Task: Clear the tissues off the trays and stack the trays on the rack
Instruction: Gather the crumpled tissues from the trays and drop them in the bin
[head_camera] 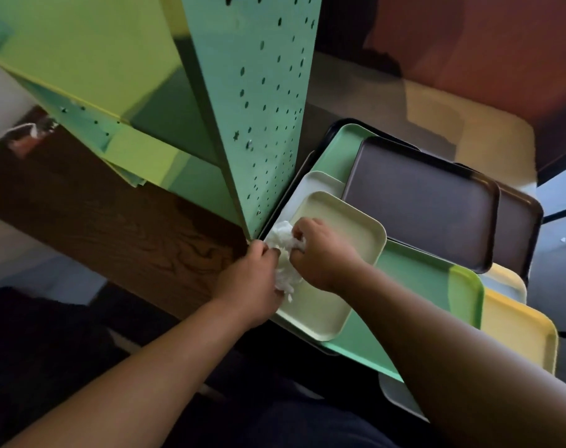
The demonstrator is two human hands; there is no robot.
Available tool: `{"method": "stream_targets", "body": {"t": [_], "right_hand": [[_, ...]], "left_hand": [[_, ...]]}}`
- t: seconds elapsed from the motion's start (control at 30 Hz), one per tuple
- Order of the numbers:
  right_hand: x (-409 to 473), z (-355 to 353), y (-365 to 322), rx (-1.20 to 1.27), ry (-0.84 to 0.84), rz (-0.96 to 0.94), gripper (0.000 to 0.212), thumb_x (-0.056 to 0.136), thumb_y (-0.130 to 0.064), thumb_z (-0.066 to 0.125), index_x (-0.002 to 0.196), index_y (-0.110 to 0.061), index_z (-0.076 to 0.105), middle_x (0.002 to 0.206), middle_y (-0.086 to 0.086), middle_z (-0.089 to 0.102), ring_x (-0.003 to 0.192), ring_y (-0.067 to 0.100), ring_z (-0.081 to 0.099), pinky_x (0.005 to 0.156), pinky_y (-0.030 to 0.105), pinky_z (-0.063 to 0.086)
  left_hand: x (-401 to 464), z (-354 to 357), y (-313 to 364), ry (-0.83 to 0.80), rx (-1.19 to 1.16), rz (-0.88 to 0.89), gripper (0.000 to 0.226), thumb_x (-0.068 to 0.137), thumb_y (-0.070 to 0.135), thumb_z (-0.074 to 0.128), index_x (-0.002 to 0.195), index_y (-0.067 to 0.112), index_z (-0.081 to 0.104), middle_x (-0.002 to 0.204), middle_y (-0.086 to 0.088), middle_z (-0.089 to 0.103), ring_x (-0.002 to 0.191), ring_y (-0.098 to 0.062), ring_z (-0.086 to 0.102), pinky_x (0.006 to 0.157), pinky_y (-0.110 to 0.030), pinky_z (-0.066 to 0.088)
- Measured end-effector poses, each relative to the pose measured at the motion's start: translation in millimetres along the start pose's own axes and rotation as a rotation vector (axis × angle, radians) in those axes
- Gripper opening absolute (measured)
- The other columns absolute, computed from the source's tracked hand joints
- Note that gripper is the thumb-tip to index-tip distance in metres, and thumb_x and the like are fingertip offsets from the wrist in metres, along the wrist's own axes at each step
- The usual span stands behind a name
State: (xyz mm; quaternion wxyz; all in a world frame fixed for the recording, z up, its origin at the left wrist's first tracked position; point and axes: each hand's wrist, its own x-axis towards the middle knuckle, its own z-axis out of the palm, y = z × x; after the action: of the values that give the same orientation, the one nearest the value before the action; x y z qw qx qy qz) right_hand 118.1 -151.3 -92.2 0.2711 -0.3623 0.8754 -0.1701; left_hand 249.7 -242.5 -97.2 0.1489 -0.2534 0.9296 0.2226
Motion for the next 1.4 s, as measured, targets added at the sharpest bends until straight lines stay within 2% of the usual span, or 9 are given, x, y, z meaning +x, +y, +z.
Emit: {"method": "stream_targets", "body": {"t": [0.23,0.43,0.63,0.8,0.9,1.03,1.17,1.3,1.4], "right_hand": [[-1,1,13,-0.038,0.031,0.039,0.029,0.091,-0.027,0.055,0.119,-0.018,0.058,0.116,0.004,0.059,0.089,0.024,0.054,0.074,0.033,0.048],[-9,-1,27,-0.067,0.028,0.074,0.028,0.091,-0.030,0.057,0.117,-0.019,0.056,0.117,0.005,0.058,0.086,0.026,0.054,0.076,0.035,0.052],[-12,12,24,-0.281,-0.052,-0.004,0.063,0.082,-0.063,0.062,0.129,-0.023,0.048,0.122,0.003,0.051,0.107,0.027,0.058,0.079,0.040,0.054],[-5,23,16,-0.283,-0.003,-0.017,0.031,0.096,-0.035,0.052,0.122,-0.018,0.054,0.117,0.007,0.055,0.100,0.031,0.063,0.069,0.036,0.048],[-9,7,16,-0.059,0.089,0.049,0.023,0.093,-0.037,0.054,0.105,-0.017,0.056,0.104,0.004,0.054,0.085,0.029,0.059,0.069,0.035,0.048],[-31,-32,22,0.165,0.228,0.042,0.017,0.087,-0.033,0.062,0.082,-0.024,0.049,0.087,-0.003,0.053,0.075,0.021,0.050,0.063,0.033,0.035],[-63,-64,34,0.311,0.345,0.010,0.014,0.085,-0.030,0.060,0.087,-0.017,0.055,0.082,0.002,0.063,0.072,0.026,0.058,0.062,0.040,0.048],[-98,-87,53,0.386,0.479,-0.003,0.020,0.091,-0.036,0.058,0.087,-0.017,0.053,0.078,0.001,0.060,0.069,0.022,0.056,0.063,0.045,0.050],[-123,-101,72,0.414,0.643,-0.027,0.032,0.094,-0.046,0.052,0.086,-0.016,0.049,0.079,-0.002,0.054,0.068,0.021,0.050,0.062,0.041,0.046]], "left_hand": [[6,0,6,-0.002,0.217,0.036,0.020,0.089,0.004,0.057,0.105,0.015,0.052,0.112,-0.010,0.051,0.102,-0.035,0.057,0.066,-0.039,0.038],[7,-8,7,0.098,0.084,0.038,0.029,0.089,0.025,0.066,0.115,0.015,0.055,0.114,-0.008,0.055,0.092,-0.033,0.062,0.064,-0.034,0.039],[7,-17,12,0.136,-0.077,-0.016,0.035,0.088,0.024,0.067,0.120,0.014,0.057,0.118,-0.010,0.049,0.092,-0.041,0.063,0.075,-0.044,0.054],[6,-19,14,0.187,-0.219,0.006,0.034,0.085,0.022,0.073,0.116,0.015,0.062,0.114,-0.007,0.048,0.083,-0.034,0.062,0.071,-0.041,0.054],[9,-23,20,0.235,-0.316,0.019,0.036,0.083,0.024,0.076,0.115,0.013,0.063,0.115,-0.004,0.047,0.084,-0.028,0.060,0.071,-0.033,0.050],[13,-34,43,0.308,-0.459,0.075,0.032,0.085,0.021,0.071,0.115,0.013,0.060,0.110,-0.002,0.054,0.085,-0.021,0.058,0.072,-0.028,0.044],[22,-42,87,0.149,-0.870,0.074,0.023,0.092,0.024,0.063,0.114,0.023,0.058,0.100,0.001,0.070,0.083,-0.016,0.066,0.065,-0.029,0.053],[27,-45,148,-0.152,-1.335,0.131,0.034,0.096,0.033,0.053,0.107,0.002,0.059,0.081,-0.007,0.064,0.062,-0.012,0.061,0.048,-0.023,0.047],[15,-46,197,-0.422,-1.516,0.169,0.053,0.099,0.051,0.049,0.116,0.002,0.062,0.091,-0.014,0.067,0.076,-0.016,0.069,0.062,-0.025,0.058]]}}
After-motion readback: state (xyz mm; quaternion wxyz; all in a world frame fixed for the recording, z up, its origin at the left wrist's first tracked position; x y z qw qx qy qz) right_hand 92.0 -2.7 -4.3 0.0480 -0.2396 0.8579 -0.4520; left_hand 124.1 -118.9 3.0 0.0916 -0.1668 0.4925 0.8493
